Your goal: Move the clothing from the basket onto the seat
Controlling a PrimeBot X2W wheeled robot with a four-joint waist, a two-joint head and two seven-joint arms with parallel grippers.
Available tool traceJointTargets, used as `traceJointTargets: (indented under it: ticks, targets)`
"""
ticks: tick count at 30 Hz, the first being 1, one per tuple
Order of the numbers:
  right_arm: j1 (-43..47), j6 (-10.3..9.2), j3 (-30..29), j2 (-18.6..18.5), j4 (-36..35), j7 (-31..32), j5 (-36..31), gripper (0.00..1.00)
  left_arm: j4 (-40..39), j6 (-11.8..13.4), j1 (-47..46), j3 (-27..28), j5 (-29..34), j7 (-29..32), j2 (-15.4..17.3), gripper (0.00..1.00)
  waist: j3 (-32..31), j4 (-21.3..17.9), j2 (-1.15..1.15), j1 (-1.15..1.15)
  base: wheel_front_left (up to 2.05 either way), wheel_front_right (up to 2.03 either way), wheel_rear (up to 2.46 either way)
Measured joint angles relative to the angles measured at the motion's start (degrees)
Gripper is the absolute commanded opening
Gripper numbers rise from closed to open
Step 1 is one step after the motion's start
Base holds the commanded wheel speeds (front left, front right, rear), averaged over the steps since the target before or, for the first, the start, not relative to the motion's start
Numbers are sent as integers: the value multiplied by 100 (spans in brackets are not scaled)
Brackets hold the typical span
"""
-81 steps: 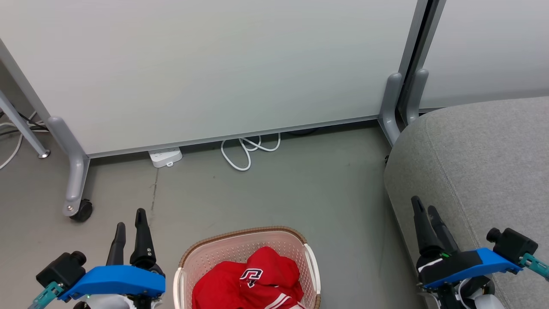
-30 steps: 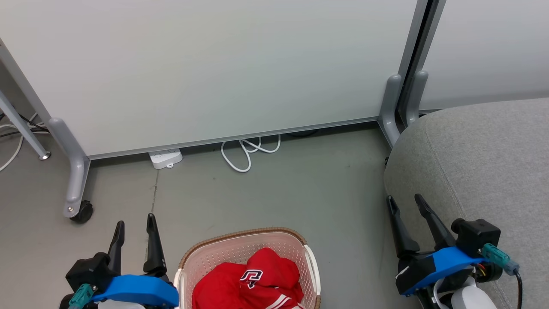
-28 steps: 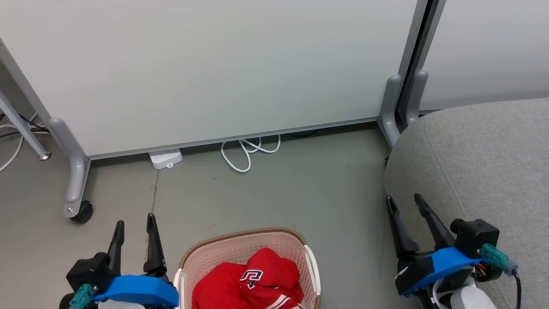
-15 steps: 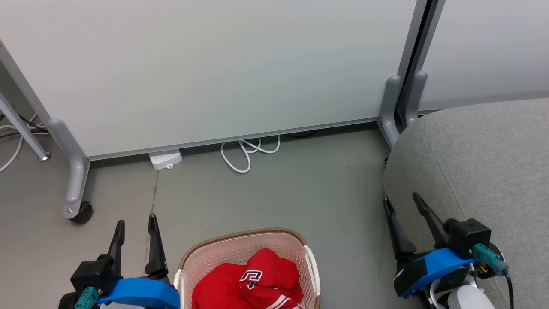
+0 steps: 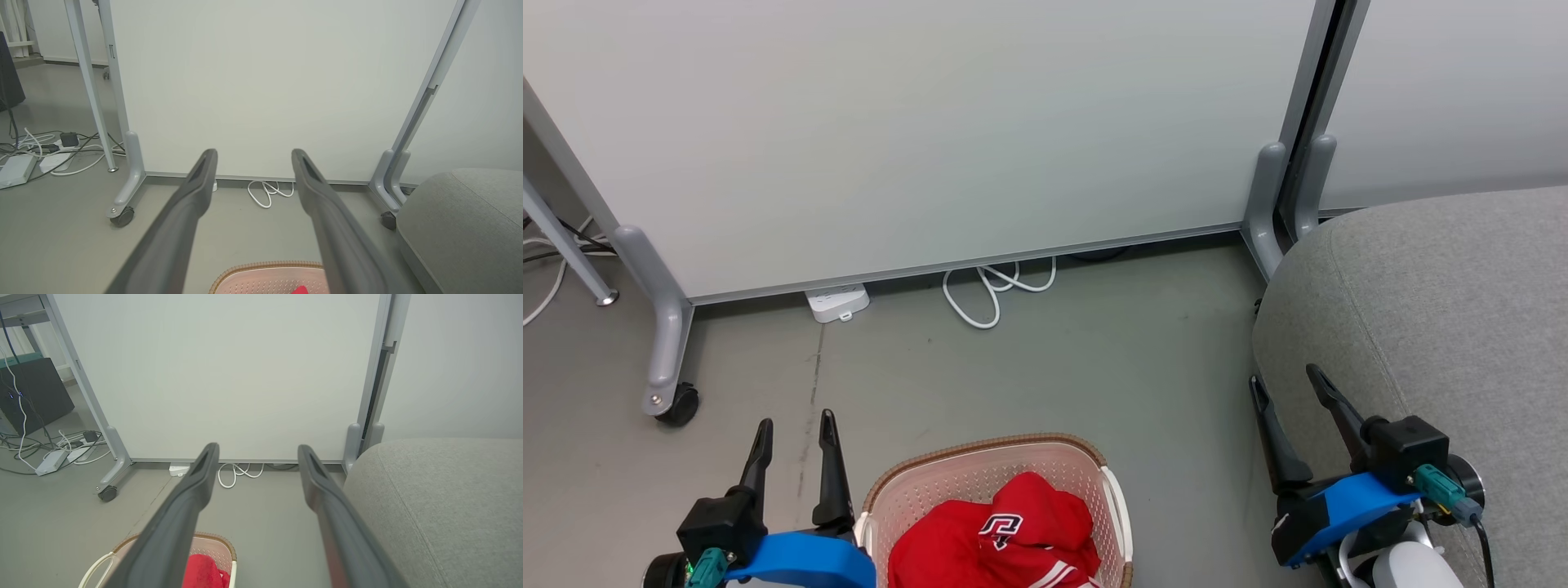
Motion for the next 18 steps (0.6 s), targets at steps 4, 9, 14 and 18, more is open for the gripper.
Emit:
traceJointTargets:
  ticks: [4,9,14,18]
  targets:
    - [-1,0,2,0,0,0,1,100,5,1,0,-13,-10,0,0,100,-1,5,0,0,0,0,0]
    - [-1,0,11,0,1,0,7,100,9,1,0,-23,-16,0,0,100,8,9,0,0,0,0,0]
    - [-12,0,44,0,-32,1,7,100,18,1,0,-51,-19,0,0,100,88,-12,0,0,0,0,0]
    - [-119,0,84,-3,-132,3,7,100,167,-56,-23,-123,-2,-1,-1,100,253,-57,0,0,0,0,0]
